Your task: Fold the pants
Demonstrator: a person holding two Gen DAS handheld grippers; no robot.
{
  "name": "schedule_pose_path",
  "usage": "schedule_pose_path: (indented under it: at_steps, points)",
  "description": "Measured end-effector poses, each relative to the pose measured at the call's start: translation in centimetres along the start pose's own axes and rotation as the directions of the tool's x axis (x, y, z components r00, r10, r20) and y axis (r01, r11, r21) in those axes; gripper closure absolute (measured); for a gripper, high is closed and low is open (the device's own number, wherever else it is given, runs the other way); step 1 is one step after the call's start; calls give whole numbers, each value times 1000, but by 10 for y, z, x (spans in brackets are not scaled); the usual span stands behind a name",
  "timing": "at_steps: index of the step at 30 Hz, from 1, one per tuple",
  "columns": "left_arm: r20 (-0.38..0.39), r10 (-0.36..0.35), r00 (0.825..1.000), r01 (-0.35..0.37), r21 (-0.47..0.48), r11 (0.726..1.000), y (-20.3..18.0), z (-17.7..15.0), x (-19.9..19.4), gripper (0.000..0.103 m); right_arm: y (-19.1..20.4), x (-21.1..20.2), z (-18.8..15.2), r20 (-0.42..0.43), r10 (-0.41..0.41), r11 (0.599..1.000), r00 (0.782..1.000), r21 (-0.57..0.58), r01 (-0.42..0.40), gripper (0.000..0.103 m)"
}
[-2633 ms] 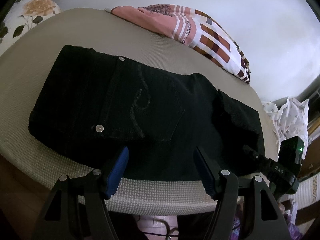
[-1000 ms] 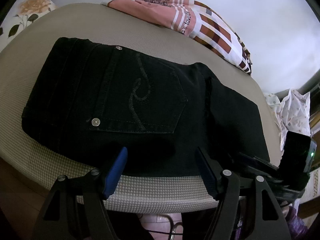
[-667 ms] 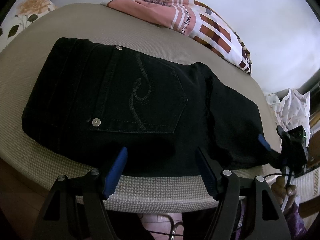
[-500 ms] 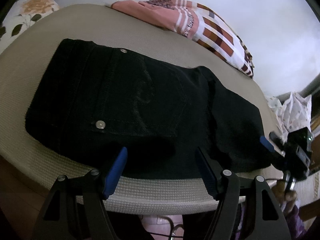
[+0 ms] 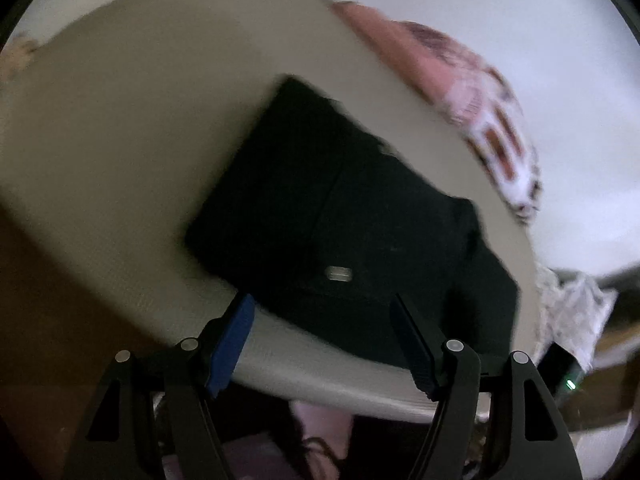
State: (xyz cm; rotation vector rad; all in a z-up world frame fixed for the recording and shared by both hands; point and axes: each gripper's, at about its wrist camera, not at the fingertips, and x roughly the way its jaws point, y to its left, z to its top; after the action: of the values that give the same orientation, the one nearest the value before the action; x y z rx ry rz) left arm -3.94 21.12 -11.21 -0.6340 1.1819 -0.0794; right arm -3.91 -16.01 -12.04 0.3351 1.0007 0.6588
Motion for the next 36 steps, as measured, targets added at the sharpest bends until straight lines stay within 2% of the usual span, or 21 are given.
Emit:
schedule_pose_path:
  at_steps: [3,4,6,9,11,15,16,19,20,24,25,28,31,32,35,36]
  points:
    - [19,-74,997,74,-54,996,24,5,-16,32,-2,-11,-7,66,11,999,998,34,-13,73]
    - [19,-76,997,77,-69,995,30,6,-19,32,-5,-12,-9,72,11,998,997,53,-15,73]
    - [8,-91,996,92,-103,990,41,6,-19,32,-9,-7,-11,60,13,996,998,82,-18,75]
    - [-21,-175,984,168,-179,969,55,7,-9,32,-11,-5,-9,66,7,995,998,97,-13,75]
    - [-32,-189,981,178,-206,962,61,8,-2,32,-12,-5,-9,61,1,995,998,101,-7,74]
    - [-59,-286,956,261,-268,927,67,14,22,32,-14,-5,-8,62,5,993,998,114,-12,74]
    - [-66,-283,957,254,-278,926,69,15,26,32,-15,-6,-9,63,6,993,998,117,-13,74]
    - [-52,-322,945,292,-305,906,70,21,31,32,-15,-8,-9,63,3,993,998,119,-10,74]
    - [-45,-336,941,306,-314,899,71,23,33,30,-15,-8,-9,63,1,993,998,118,-9,73]
    - [41,-440,897,416,-415,809,90,21,37,29,-15,-6,-8,62,3,993,998,119,-10,70]
    - [54,-444,894,424,-419,803,91,20,36,29,-15,-6,-8,62,4,993,998,118,-12,70]
    - [74,-421,904,417,-362,833,83,18,32,25,-14,-5,-8,62,7,993,998,118,-14,68]
    - [63,-373,926,375,-270,887,68,18,30,24,-13,-5,-9,61,11,993,998,118,-18,67]
    - [61,-373,926,375,-267,888,68,19,31,24,-13,-5,-9,61,12,993,998,118,-19,67]
    - [102,-426,899,434,-341,834,79,22,34,24,-13,-4,-9,61,16,992,998,121,-23,67]
    - [116,-425,898,437,-353,827,82,23,35,24,-13,-4,-9,61,16,992,998,121,-23,66]
